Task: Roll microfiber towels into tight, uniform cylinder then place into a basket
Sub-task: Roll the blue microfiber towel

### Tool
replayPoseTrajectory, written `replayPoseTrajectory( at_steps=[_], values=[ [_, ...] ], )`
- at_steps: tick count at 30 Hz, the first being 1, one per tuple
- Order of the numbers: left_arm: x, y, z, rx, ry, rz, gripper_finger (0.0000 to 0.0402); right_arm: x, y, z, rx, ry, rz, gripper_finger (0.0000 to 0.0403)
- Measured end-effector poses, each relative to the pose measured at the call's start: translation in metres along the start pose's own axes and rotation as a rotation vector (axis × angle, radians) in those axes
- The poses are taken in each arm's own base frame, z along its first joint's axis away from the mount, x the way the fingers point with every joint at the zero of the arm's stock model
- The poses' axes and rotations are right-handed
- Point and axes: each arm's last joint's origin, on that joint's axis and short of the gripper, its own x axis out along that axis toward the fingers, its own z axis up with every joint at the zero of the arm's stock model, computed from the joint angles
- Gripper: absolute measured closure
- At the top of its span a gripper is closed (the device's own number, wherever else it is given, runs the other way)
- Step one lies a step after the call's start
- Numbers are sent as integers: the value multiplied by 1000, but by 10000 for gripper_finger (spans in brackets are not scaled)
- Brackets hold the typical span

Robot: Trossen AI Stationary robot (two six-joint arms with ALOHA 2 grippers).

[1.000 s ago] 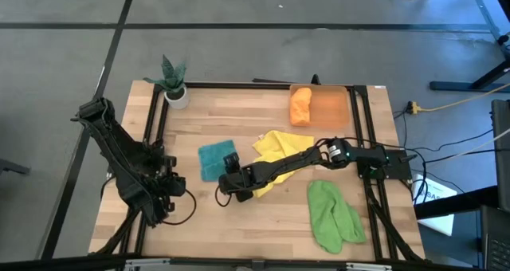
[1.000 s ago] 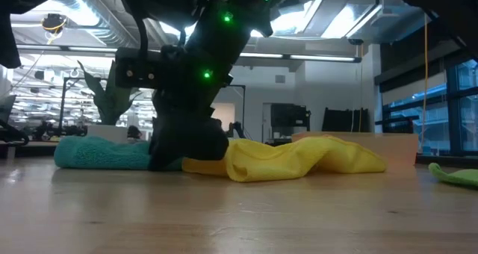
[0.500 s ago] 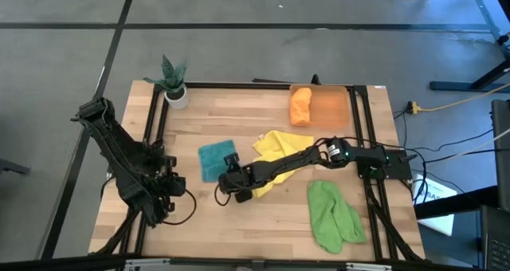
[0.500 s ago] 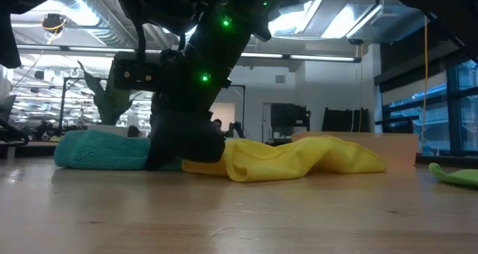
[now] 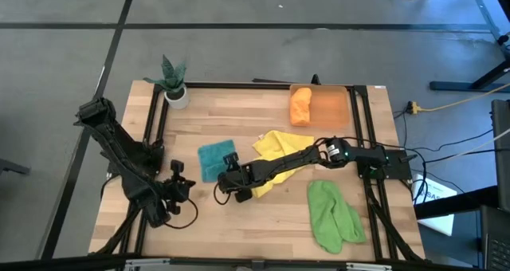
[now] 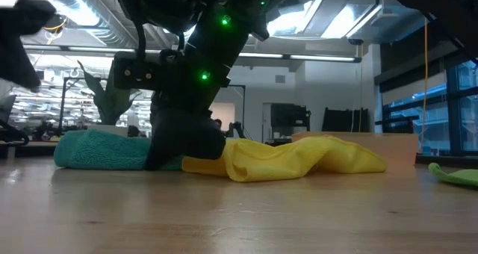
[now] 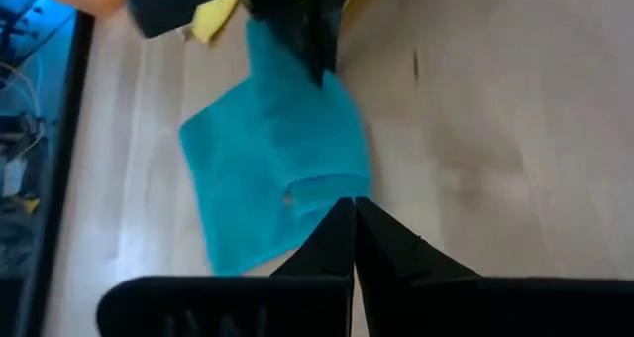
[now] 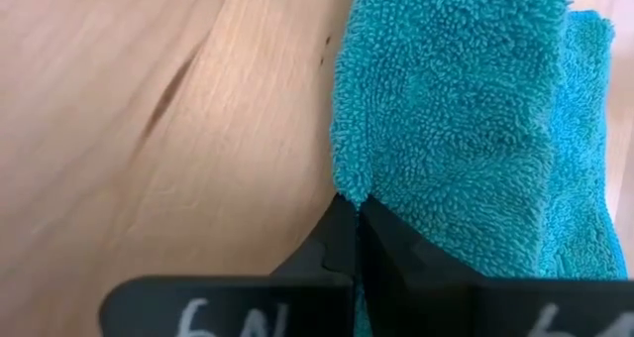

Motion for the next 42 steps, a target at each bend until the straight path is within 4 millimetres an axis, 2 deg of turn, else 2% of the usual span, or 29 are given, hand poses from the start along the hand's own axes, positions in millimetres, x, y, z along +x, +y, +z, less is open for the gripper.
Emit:
replayPoseTrajectory(
  at_steps=[5,12,22,34,39,42],
  values=[
    [22,-6,-11,-90,-63,-22,401,-2,-1,3,1,-7,12,400],
    [44,-6,-25,-95,-78,-55,401,-5,-3,8,11,-44,69,401],
    [42,-7,-19,-116,-60,-110,398,-2,-11,3,52,-21,67,401],
    [41,-6,-17,-182,-75,-83,309,-2,-12,2,54,-14,64,400],
    [41,-7,-17,-204,-52,-121,301,-2,-13,2,54,-15,63,399],
    [41,-8,-18,-286,-36,-140,302,-2,-13,2,55,-15,63,399]
  ],
)
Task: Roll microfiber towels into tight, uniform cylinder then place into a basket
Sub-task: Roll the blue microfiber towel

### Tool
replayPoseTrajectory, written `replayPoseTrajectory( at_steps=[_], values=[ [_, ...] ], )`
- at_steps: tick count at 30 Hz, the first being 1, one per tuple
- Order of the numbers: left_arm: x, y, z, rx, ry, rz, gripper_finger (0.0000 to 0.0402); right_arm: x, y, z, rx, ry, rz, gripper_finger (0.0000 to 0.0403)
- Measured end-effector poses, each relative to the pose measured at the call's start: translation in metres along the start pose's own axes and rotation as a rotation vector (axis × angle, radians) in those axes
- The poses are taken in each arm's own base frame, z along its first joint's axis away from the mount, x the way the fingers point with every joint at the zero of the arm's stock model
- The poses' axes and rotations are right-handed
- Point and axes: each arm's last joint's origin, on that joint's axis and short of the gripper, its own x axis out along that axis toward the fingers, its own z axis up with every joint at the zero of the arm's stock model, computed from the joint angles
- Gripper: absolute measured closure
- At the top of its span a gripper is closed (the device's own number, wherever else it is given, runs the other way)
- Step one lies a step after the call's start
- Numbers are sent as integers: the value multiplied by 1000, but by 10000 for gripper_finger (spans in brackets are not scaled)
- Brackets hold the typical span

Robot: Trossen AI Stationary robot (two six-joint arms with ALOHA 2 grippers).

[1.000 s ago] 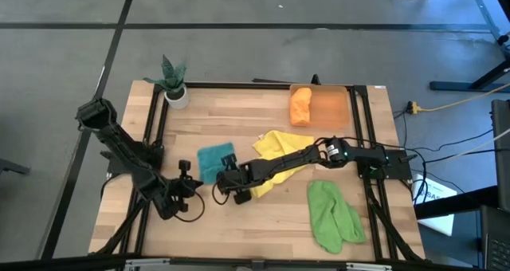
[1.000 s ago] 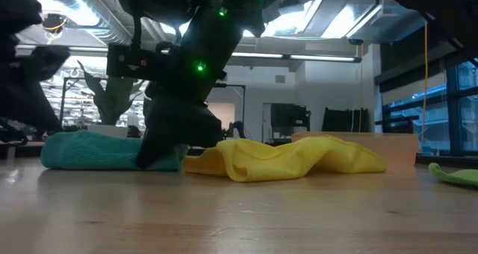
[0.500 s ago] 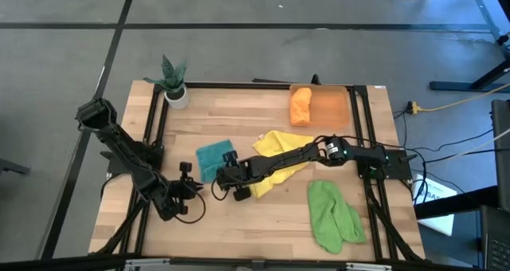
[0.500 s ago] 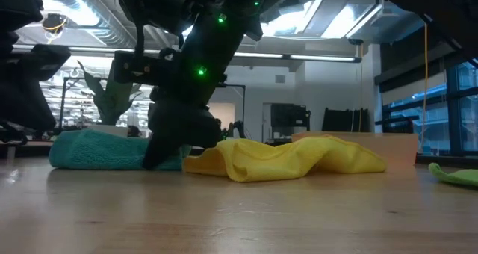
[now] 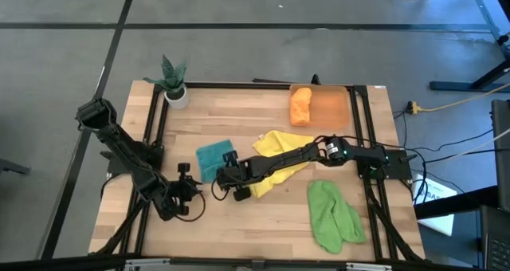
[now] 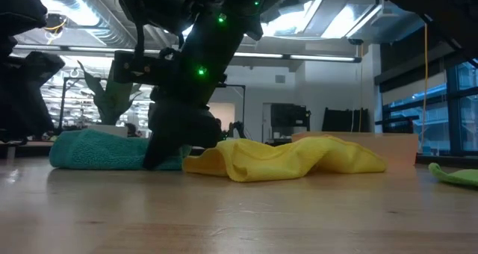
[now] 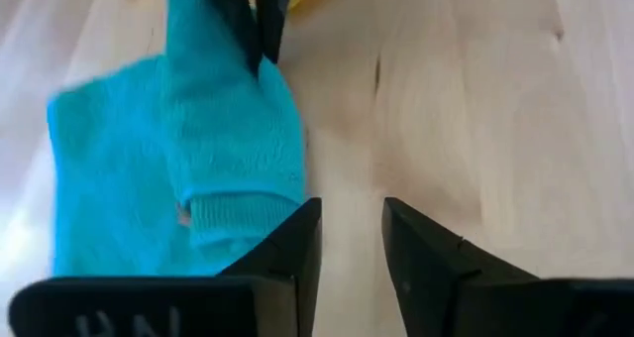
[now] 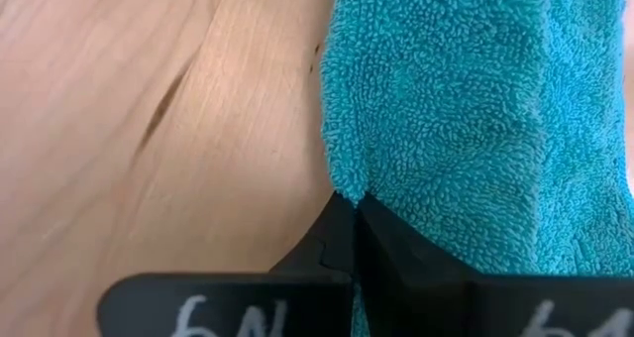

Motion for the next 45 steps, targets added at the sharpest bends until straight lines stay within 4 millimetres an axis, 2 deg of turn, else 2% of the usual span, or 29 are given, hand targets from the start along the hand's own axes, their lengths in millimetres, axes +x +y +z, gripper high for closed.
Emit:
replayPoseTrajectory(
  at_steps=[6,10,14,18,28,36,45],
  values=[
    [0,0,0,-304,3,3,302,-1,0,0,23,-4,-1,399],
    [1,2,-3,-427,0,26,301,-1,0,1,24,-4,-1,399],
    [5,9,-15,-515,1,63,304,-1,0,1,23,-3,-1,399],
    [7,14,-28,-496,-15,94,304,-1,0,0,23,-2,-1,399],
    [9,14,-40,-420,-52,71,304,-2,-1,1,23,-3,-1,399],
    [12,13,-42,-341,-121,44,304,-2,-1,1,23,-3,-1,399],
    [17,17,-36,-388,-124,66,304,-2,-1,1,23,-4,-1,399]
  ],
)
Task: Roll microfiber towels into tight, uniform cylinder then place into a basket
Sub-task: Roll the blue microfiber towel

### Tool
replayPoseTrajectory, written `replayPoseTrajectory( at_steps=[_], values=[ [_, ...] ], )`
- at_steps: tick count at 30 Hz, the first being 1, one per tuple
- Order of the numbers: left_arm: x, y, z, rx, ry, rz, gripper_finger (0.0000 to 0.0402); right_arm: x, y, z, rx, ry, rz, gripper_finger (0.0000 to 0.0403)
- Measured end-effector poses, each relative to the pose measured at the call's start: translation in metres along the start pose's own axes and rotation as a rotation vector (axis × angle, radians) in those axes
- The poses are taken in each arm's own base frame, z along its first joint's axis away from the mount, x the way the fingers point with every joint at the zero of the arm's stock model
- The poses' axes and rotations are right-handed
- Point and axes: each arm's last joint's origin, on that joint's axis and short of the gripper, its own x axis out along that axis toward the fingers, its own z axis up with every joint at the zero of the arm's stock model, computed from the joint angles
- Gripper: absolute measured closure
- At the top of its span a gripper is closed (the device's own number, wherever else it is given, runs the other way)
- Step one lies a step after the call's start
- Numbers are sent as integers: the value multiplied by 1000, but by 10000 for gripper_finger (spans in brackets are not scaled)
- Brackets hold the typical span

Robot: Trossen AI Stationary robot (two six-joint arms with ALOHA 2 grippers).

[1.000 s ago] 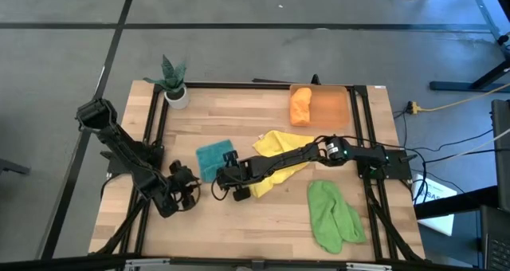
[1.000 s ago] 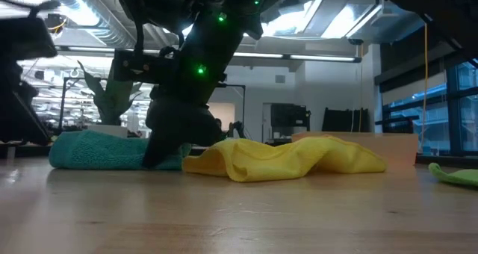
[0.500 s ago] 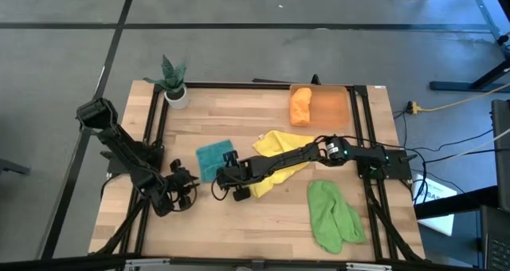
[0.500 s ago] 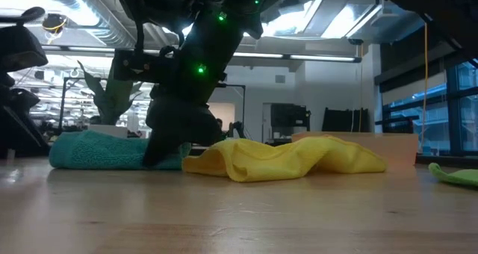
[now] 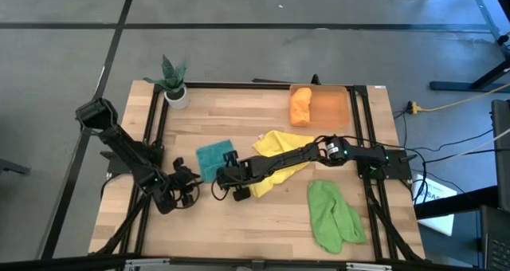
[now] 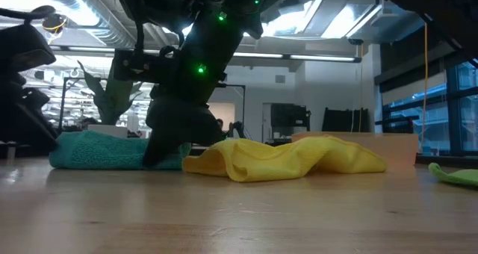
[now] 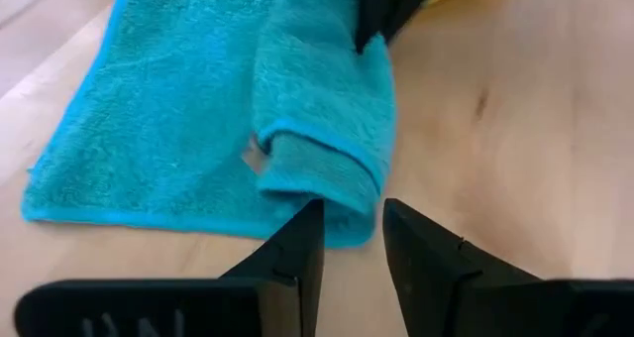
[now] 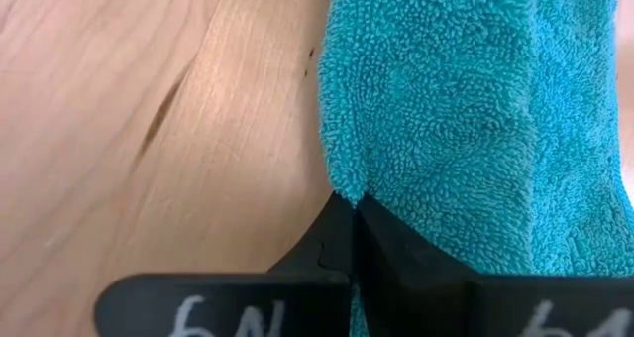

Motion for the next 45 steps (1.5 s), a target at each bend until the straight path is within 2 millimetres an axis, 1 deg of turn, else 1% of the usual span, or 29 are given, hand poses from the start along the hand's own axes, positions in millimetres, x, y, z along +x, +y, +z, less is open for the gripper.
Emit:
replayPoseTrajectory(
  at_steps=[8,12,16,19,24,26,30,35,42,45],
  values=[
    [5,0,6,-54,-13,5,305,0,0,0,0,0,0,399],
    [6,-1,6,-26,24,-19,305,0,0,0,0,0,0,399],
    [8,0,7,-37,29,-12,311,0,0,0,0,0,0,399],
    [10,0,8,-38,44,-11,330,0,0,0,0,-1,0,399],
    [10,0,8,-41,69,-23,383,0,0,0,0,-1,0,399],
    [10,0,8,-40,73,-26,396,0,0,0,0,-1,3,399],
    [10,0,8,-41,79,-31,396,0,1,0,4,-9,29,399],
    [10,-4,8,-67,117,-85,399,0,1,-1,7,4,40,399],
    [8,-12,11,-94,180,-163,401,-8,4,3,56,-8,188,399],
    [6,-18,16,-97,189,-192,401,-12,4,7,46,-10,200,399]
  ],
)
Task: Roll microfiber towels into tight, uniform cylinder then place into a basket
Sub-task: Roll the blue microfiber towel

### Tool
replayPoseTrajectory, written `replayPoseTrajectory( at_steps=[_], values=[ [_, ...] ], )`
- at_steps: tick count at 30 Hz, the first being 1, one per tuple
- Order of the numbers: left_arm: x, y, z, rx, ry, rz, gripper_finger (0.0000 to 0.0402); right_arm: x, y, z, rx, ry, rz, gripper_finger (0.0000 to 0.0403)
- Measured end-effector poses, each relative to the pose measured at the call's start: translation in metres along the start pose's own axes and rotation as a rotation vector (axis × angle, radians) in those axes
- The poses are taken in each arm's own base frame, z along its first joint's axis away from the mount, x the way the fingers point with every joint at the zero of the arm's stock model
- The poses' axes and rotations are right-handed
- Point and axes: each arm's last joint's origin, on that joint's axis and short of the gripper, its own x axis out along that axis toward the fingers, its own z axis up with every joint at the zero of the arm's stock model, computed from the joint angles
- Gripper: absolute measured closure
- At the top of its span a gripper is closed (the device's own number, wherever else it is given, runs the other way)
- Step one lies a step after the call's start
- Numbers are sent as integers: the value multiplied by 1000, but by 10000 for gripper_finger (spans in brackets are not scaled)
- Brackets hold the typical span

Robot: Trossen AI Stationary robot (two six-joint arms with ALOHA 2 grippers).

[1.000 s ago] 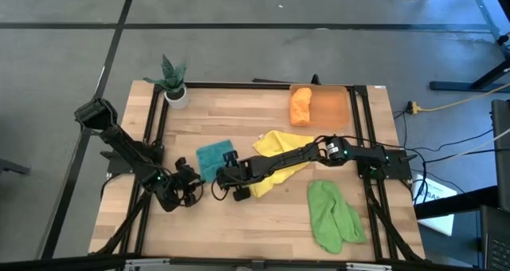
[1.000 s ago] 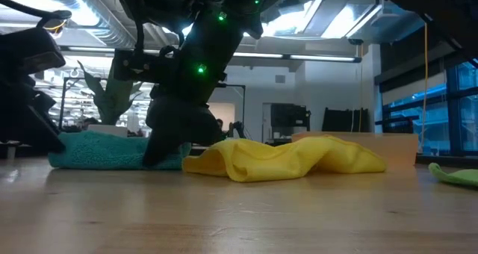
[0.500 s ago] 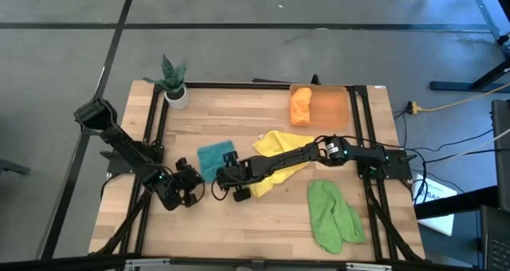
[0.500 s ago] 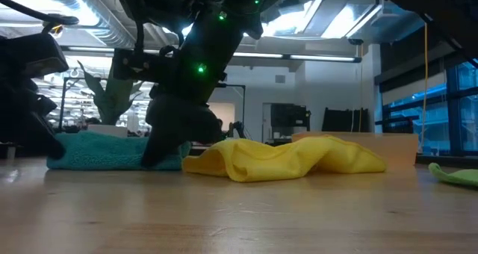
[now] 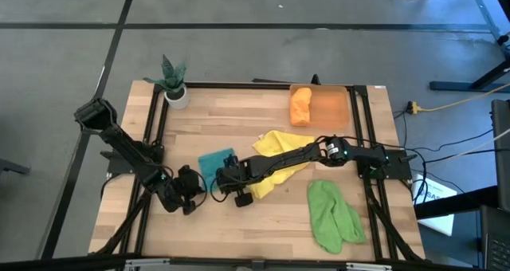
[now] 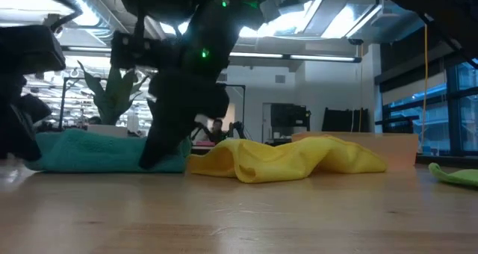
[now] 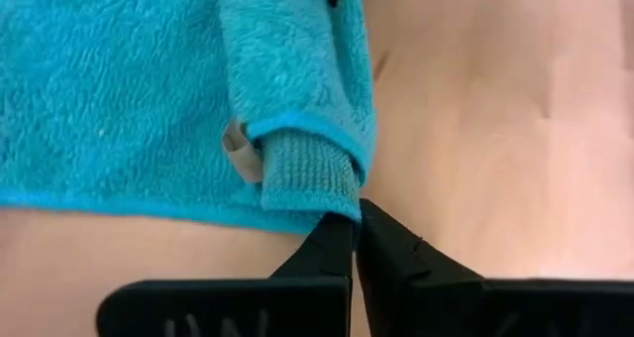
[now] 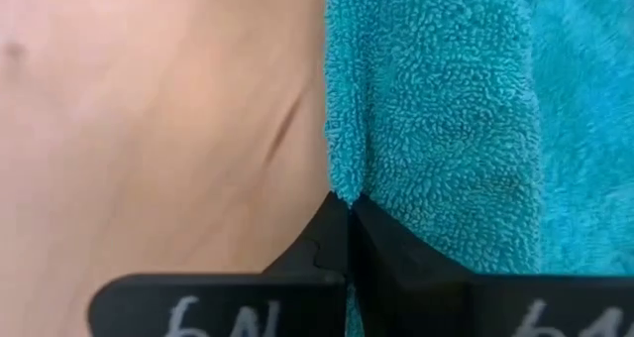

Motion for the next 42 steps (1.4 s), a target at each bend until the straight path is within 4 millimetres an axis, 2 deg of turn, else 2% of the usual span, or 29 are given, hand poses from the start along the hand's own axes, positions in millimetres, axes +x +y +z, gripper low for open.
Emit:
replayPoseTrajectory(
  at_steps=[6,9,20,25,30,35,42],
  values=[
    [-3,-17,11,2,68,-94,401,-13,-1,12,9,-56,101,399],
    [-4,-19,14,-1,82,-101,401,-19,-6,16,37,-82,141,399],
    [-3,-15,12,35,114,-73,397,-20,-31,10,137,-122,395,399],
    [-2,-14,13,30,111,-68,399,-19,-52,3,240,-142,525,399],
    [-2,-15,13,31,136,-83,394,-15,-63,-6,282,-126,566,399],
    [-3,-15,12,39,162,-94,400,-11,-66,-12,316,-107,587,399],
    [-11,-25,22,74,194,-40,393,-12,-77,-15,358,-113,587,398]
  ],
)
